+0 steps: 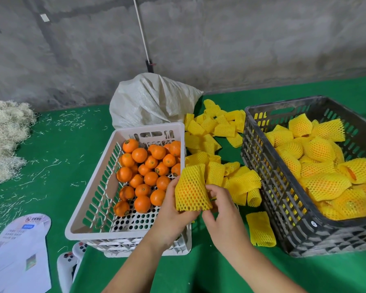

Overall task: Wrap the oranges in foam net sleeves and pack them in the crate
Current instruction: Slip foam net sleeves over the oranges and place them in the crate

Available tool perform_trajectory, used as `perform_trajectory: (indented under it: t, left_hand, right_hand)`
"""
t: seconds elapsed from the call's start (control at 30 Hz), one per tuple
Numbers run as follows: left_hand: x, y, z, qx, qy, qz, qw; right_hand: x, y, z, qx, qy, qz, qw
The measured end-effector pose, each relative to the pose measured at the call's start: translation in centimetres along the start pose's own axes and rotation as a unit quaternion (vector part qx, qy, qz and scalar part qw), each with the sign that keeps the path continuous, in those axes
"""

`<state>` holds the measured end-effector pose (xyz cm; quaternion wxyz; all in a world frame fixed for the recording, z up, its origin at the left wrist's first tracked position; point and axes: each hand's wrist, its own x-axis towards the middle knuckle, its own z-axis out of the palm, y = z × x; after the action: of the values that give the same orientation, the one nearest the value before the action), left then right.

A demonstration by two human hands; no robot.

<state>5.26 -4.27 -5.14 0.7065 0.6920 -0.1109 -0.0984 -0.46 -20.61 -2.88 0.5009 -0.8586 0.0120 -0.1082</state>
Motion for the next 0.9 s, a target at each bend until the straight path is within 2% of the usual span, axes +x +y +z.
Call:
perform_trajectory:
  t: [0.13,0.23,0.33,0.37,0.43,0.53,0.6,0.7,0.77,0.9]
  left_hand:
    - [0.0,-0.1,0.1,-0.036,0.052,-0.003,0.998]
    - [0.2,-0.2,0.3,-0.034,0.098,0.003,0.995]
    - [0.2,-0.1,0.3,-0.048,0.126,0.000,0.991]
    - [0.1,-0.1,0.3,-0.045,0.120,0.006,0.992]
    - [-0.1,-0.1,0.4,-0.020,0.091,0.022,0.995]
    - [-0.2,-0.2,0.4,-0.026,0.054,0.016,0.998]
    - [-0.3,0.0,0.4,-0.002,0.060,0.023,0.998]
    - [-0.5,0.2,0.9,0.089,0.045,0.058,0.993]
    - [-0.7,0.1,1.4,0.134,0.023,0.073,0.988]
    - [-1.1,0.6,1.6,0.190,0.040,0.097,0.976]
  right_hand:
    - [0.1,1.1,0.6,0.007,0.022,-0.004,1.000]
    - [-0.1,1.4,0.9,0.002,-0.021,-0.017,1.000]
    - [-0.1,0.9,0.5,0.110,-0.026,0.059,0.992]
    - [0.1,0.5,0.2,0.164,-0.029,0.092,0.982]
    - [0.5,-0.2,-0.2,0.219,-0.091,0.116,0.964]
    - [0.6,-1.1,-0.4,0.193,-0.176,0.111,0.959]
    - [0.4,-1.2,-0.6,0.230,-0.181,0.130,0.947]
    - [0.6,-1.4,-0.5,0.336,-0.184,0.201,0.902]
    - [0.7,-1.4,-0.1,0.338,-0.186,0.211,0.898]
    - [0.3,-1.8,0.6,0.337,-0.164,0.241,0.895]
